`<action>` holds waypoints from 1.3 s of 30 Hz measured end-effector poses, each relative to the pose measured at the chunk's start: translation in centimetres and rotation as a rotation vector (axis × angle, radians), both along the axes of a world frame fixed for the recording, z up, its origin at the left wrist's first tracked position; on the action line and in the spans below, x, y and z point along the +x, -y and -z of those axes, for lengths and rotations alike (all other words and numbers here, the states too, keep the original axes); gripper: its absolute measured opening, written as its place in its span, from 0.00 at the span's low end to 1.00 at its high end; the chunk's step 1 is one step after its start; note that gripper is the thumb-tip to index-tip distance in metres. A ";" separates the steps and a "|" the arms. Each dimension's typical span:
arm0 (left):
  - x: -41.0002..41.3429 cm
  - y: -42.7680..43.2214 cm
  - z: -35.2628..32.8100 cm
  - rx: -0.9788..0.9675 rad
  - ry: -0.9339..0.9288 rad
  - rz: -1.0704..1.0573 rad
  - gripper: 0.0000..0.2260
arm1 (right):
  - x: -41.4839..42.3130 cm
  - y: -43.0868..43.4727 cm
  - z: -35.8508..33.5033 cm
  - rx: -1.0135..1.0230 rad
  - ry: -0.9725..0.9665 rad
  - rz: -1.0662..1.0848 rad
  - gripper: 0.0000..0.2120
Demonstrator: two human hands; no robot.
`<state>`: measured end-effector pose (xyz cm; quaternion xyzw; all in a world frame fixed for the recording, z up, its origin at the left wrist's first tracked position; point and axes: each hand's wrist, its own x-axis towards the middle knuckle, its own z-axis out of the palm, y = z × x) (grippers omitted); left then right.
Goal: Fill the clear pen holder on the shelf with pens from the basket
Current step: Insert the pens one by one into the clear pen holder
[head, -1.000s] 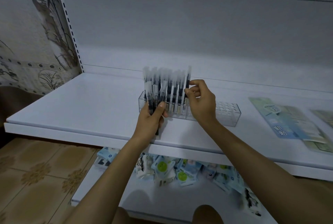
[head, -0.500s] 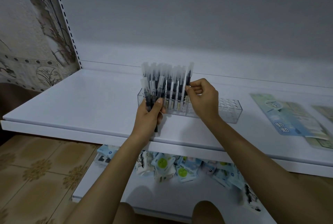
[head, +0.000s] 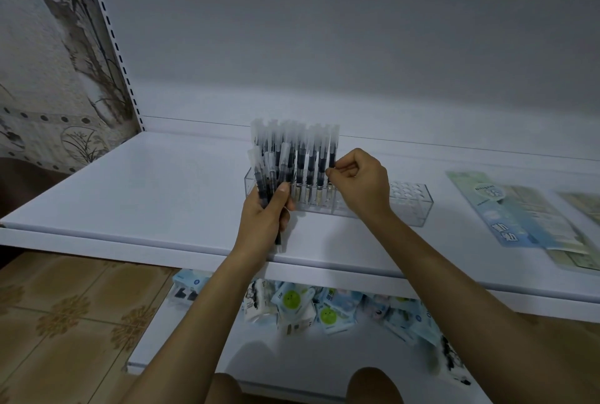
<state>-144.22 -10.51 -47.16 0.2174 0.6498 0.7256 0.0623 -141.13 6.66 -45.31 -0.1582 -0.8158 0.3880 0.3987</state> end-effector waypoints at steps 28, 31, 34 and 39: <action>0.2 0.1 0.0 -0.037 -0.010 -0.024 0.14 | 0.6 -0.7 -1.6 -0.100 0.136 -0.096 0.05; 0.2 0.1 0.0 -0.039 -0.006 -0.024 0.14 | 0.6 -0.8 -1.6 -0.109 0.143 -0.108 0.05; 0.2 0.1 0.0 -0.038 -0.005 -0.024 0.13 | 0.6 -1.1 -1.7 -0.130 0.159 -0.138 0.05; 0.2 0.1 -0.1 -0.049 -0.001 -0.017 0.13 | 0.5 -1.5 -1.6 -0.133 0.164 -0.158 0.06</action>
